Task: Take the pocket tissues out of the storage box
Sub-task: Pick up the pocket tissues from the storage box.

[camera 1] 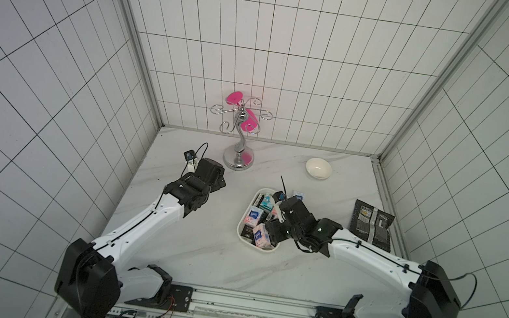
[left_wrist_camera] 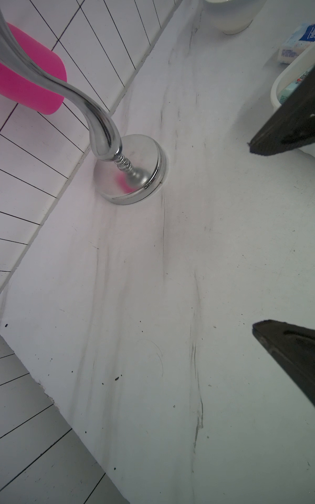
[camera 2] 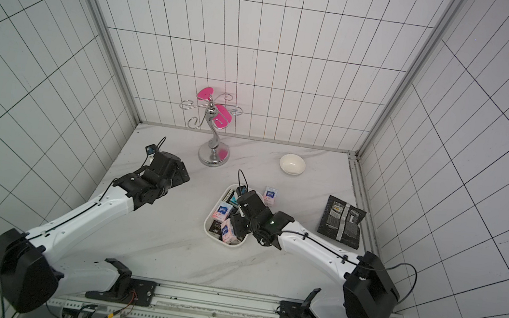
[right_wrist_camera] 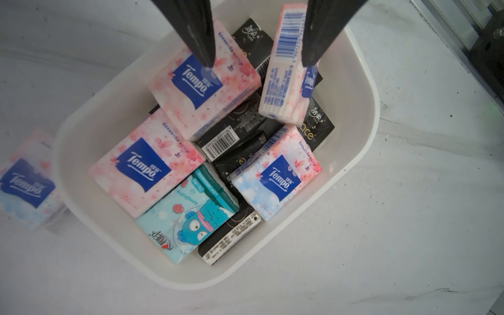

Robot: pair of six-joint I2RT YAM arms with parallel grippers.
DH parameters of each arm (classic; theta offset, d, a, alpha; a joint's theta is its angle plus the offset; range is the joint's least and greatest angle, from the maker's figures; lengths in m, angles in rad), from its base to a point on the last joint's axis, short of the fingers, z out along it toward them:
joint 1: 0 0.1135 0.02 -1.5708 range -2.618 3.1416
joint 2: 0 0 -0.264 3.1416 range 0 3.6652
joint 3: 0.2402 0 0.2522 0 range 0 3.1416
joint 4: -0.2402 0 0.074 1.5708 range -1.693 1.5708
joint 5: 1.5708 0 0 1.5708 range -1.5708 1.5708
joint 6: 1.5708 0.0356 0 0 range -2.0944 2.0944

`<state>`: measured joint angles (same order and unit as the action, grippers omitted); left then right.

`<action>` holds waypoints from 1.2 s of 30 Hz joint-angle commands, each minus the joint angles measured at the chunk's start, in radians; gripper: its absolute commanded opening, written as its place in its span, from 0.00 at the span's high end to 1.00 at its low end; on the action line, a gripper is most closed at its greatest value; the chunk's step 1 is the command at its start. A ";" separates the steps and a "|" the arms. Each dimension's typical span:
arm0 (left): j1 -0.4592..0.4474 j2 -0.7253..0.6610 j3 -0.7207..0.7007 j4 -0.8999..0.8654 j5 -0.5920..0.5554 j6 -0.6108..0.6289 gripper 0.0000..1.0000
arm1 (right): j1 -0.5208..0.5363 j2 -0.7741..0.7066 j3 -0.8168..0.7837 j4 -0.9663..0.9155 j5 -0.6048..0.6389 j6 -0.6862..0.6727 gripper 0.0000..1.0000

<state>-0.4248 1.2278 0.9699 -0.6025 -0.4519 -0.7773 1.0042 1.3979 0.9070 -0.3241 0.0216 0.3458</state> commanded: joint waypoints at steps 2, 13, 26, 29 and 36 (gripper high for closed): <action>-0.006 0.005 0.011 0.002 -0.022 0.015 0.02 | 0.030 0.028 -0.019 0.034 -0.014 0.028 0.44; -0.008 0.009 0.010 0.001 -0.031 0.016 0.02 | 0.045 0.109 -0.034 0.086 -0.054 0.068 0.44; -0.008 0.002 0.003 -0.002 -0.029 0.012 0.02 | 0.049 0.169 -0.039 0.116 -0.092 0.081 0.58; -0.008 -0.001 0.002 -0.002 -0.031 0.013 0.02 | 0.055 0.173 -0.036 0.112 -0.103 0.082 0.60; -0.008 -0.005 0.000 -0.001 -0.033 0.010 0.02 | 0.067 0.119 -0.042 0.109 -0.063 0.086 0.76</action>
<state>-0.4294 1.2312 0.9699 -0.6029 -0.4713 -0.7738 1.0603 1.5517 0.8917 -0.1883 -0.0616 0.4255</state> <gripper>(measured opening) 0.978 0.254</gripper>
